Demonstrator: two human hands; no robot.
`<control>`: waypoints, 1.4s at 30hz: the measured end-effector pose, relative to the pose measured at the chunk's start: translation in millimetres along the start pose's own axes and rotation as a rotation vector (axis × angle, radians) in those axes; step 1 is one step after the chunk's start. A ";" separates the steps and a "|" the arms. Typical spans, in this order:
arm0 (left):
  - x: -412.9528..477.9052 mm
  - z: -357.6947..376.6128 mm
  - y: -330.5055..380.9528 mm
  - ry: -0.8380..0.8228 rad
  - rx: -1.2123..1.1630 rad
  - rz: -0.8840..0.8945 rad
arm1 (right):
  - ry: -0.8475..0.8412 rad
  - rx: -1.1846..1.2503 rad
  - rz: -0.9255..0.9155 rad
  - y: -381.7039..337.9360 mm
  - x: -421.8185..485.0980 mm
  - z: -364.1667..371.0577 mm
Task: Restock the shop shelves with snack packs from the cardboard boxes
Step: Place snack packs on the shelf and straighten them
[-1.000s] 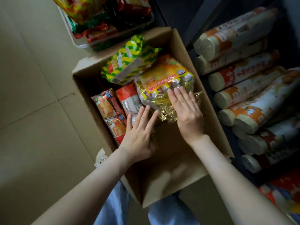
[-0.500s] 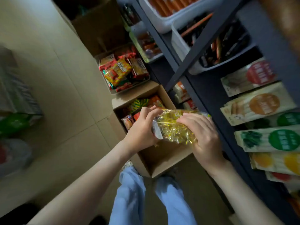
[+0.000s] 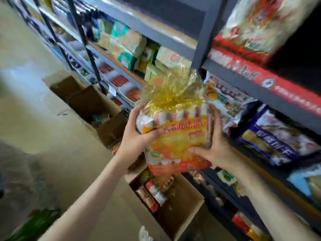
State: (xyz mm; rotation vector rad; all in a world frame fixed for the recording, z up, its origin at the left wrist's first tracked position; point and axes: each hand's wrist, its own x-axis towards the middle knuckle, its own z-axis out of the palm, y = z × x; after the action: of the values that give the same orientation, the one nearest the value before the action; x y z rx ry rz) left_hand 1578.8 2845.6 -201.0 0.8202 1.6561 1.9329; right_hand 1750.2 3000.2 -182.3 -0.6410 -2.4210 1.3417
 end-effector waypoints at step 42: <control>126.3 336.1 143.1 -0.634 -0.107 0.169 | 0.783 0.561 0.116 -22.3 -46.2 -316.9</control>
State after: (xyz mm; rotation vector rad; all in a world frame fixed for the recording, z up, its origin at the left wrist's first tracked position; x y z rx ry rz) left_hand 1728.2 3146.5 -9.9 1.3860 1.1217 1.6016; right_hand 1930.4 3194.2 -0.8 -0.9247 -1.3417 1.3747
